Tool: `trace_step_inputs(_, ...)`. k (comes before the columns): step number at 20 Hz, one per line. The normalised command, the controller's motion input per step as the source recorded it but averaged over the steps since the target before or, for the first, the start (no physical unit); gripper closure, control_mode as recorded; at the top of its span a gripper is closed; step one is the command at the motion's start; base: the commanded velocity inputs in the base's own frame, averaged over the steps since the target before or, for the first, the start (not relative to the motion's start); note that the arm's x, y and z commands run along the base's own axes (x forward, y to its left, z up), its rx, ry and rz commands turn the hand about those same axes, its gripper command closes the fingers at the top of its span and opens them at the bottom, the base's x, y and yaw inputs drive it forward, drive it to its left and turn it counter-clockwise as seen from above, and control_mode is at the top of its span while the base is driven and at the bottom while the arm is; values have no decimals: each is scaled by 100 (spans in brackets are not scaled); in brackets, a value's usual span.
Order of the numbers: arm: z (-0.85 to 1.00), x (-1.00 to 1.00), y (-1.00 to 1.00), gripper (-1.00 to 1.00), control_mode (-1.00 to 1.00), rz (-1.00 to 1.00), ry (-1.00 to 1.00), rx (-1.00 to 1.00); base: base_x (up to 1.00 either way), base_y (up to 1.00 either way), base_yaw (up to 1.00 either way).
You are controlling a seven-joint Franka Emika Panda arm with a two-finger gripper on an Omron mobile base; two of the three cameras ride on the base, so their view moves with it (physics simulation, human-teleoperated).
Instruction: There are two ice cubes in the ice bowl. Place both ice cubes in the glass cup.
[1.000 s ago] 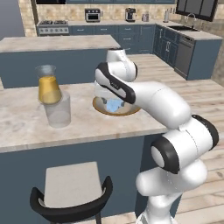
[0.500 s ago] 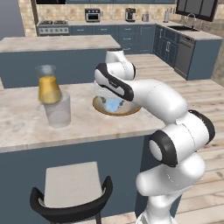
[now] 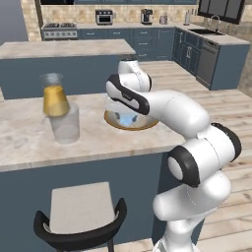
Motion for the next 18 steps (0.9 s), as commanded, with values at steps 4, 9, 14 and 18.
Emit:
trace_step_inputs(4, 19, -1, 0, 100, -100, 0, -2, 0, 0, 0, 0)
trace_step_inputs(9, 97, -41, -5, 100, -100, 0, -15, 1, 0, 0, 0)
trace_step_inputs(14, 99, -95, -22, 100, -100, 0, -21, 1, 0, 0, 0)
trace_step_inputs(18, 82, -100, -18, 100, -100, 6, -19, 0, 0, 0, 0)
